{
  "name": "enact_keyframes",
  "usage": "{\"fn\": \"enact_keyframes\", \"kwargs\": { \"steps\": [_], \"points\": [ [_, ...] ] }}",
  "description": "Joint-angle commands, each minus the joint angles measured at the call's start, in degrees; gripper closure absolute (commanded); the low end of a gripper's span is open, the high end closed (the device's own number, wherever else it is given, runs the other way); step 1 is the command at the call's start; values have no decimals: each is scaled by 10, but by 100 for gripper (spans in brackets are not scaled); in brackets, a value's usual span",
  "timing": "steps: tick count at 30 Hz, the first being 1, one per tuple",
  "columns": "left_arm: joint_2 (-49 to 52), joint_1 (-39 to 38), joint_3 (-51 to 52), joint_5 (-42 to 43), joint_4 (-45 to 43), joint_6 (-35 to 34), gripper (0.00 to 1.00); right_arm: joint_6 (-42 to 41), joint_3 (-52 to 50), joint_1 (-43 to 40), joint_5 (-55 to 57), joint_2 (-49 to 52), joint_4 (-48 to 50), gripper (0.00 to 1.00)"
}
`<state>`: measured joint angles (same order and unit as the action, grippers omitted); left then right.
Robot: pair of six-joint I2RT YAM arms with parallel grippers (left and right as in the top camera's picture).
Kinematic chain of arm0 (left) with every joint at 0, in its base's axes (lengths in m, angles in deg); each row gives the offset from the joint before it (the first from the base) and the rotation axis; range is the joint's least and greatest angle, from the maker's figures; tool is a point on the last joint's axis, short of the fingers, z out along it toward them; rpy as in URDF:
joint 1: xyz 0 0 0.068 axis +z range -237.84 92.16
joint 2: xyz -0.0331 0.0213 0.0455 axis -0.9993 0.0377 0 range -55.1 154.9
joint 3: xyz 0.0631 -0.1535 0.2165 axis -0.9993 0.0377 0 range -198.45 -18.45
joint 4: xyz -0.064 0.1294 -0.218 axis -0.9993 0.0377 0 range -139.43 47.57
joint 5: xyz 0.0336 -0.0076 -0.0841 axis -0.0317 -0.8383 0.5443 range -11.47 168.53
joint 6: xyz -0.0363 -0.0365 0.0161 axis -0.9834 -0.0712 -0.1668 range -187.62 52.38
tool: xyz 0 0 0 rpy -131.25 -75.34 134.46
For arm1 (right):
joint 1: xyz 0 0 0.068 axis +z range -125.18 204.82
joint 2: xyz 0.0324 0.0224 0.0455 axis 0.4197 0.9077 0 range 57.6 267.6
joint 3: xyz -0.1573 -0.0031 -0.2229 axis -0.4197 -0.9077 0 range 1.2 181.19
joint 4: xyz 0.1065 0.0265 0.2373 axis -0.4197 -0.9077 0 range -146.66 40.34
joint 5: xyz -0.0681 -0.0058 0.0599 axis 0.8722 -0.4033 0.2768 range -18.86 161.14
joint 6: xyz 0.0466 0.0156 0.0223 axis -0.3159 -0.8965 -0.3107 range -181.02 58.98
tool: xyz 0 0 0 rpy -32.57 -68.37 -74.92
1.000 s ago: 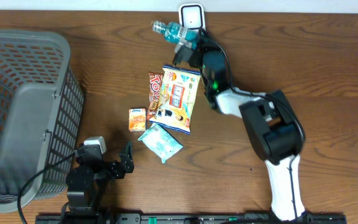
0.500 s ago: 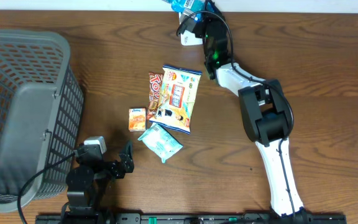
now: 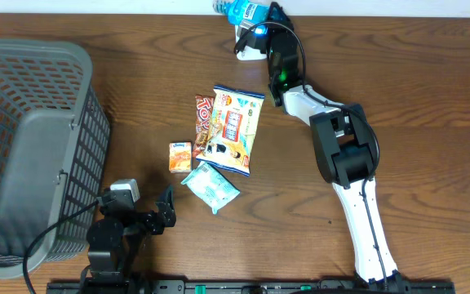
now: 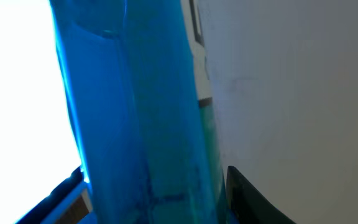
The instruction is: Scan the item barcode
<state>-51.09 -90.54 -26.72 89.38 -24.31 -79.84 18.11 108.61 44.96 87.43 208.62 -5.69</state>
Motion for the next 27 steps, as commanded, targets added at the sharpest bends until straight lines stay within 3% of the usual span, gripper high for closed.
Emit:
{"fn": "enact_keyframes", "kwargs": {
  "steps": [1, 5, 8, 13, 18, 22, 27],
  "points": [
    [0, -2, 8, 5, 10, -5, 2, 2, 24, -2, 31, -48, 2, 95],
    [0, -2, 8, 5, 10, -5, 2, -18, 24, -14, 85, -108, -82, 97],
    [0, -2, 8, 5, 10, -5, 2, -69, 24, -38, 134, -165, -217, 98],
    [0, -2, 8, 5, 10, -5, 2, -249, 24, -119, 152, -248, -503, 93],
    [0, -2, 8, 5, 10, -5, 2, -357, 24, -213, 148, -253, -688, 93],
    [0, -2, 8, 5, 10, -5, 2, -443, 22, -293, 124, -238, -767, 94],
    [0, -2, 8, 5, 10, -5, 2, -497, 4, -376, 116, -229, -792, 95]
  ]
}}
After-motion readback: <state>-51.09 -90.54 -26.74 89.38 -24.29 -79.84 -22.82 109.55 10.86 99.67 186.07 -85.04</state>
